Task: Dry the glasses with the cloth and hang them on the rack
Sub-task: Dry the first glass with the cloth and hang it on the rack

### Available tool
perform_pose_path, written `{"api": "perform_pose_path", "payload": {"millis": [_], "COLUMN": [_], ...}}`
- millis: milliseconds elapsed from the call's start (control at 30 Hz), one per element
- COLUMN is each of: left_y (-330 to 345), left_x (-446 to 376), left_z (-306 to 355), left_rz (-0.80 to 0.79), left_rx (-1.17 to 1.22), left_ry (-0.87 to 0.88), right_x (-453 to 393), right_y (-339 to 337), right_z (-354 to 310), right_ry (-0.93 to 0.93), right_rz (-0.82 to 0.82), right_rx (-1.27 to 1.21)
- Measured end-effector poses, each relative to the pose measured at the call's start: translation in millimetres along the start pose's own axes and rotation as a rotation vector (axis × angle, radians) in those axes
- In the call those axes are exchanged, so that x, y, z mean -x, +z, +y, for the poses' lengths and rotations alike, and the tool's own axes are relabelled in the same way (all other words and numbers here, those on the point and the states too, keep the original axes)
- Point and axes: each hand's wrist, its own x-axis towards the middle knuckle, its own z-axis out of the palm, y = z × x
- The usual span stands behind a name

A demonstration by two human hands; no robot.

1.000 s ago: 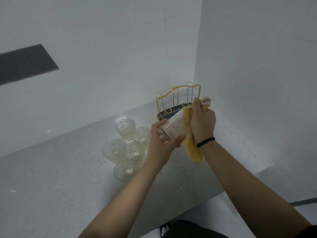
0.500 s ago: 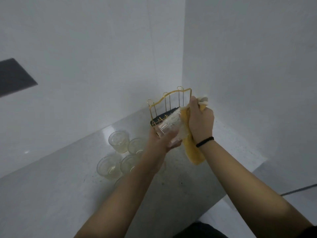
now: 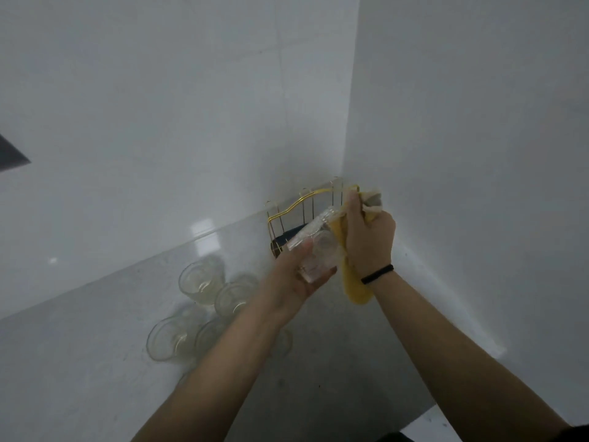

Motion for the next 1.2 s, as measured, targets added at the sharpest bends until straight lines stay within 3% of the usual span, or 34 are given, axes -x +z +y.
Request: {"api": "perform_pose_path", "payload": {"millis": [100, 200, 433, 600, 867, 1200], "left_y": [4.0, -0.7, -15.0, -25.4, -42.0, -56.0], "left_x": [-17.4, -28.4, -61.8, -101.3, -160.6, -191.7], "left_z": [13.0, 35.9, 101.4, 128.9, 131.7, 107.2], "left_rz": [0.094, 0.122, 0.453, 0.62, 0.692, 0.699], "left_rx": [0.114, 0.039, -0.721, -1.162, -1.652, -1.871], "left_ry": [-0.105, -0.032, 0.298, 0.497, 0.425, 0.261], "right_x": [-23.3, -54.4, -83.6, -86.7, -78.0, -73.3], "right_y": [0.0, -2.7, 24.5, 50.3, 88.3, 91.4], "right_z": [10.0, 25.1, 37.5, 31.8, 42.3, 53.8], "right_ry": [0.014, 0.098, 0.303, 0.277, 0.328, 0.434], "right_rz": [-0.012, 0.002, -0.246, -0.362, -0.384, -0.393], "right_rx": [-0.08, -0.051, -0.023, 0.069, 0.036, -0.029]}}
